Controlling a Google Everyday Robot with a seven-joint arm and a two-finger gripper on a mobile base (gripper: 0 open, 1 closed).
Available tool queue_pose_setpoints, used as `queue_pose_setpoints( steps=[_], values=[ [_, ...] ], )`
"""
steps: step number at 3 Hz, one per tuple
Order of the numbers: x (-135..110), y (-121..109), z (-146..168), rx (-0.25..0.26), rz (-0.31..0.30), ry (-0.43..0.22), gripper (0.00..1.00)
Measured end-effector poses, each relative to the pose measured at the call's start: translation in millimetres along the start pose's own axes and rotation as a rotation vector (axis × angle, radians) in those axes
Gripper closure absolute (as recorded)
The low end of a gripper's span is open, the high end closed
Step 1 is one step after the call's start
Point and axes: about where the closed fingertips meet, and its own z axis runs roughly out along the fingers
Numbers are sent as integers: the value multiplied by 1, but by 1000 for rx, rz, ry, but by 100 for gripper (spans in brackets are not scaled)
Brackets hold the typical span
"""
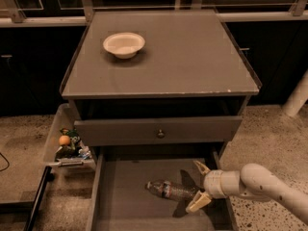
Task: Place water bottle into middle drawer
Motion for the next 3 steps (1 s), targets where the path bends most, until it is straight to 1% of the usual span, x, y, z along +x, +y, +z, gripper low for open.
queue_pose_setpoints(
  steps=[1, 2, 3],
  values=[
    [-17, 0, -41, 30, -82, 46, 0],
    [-36, -3, -86, 82, -177, 100, 0],
    [-67, 9, -132, 131, -273, 108, 0]
  ],
)
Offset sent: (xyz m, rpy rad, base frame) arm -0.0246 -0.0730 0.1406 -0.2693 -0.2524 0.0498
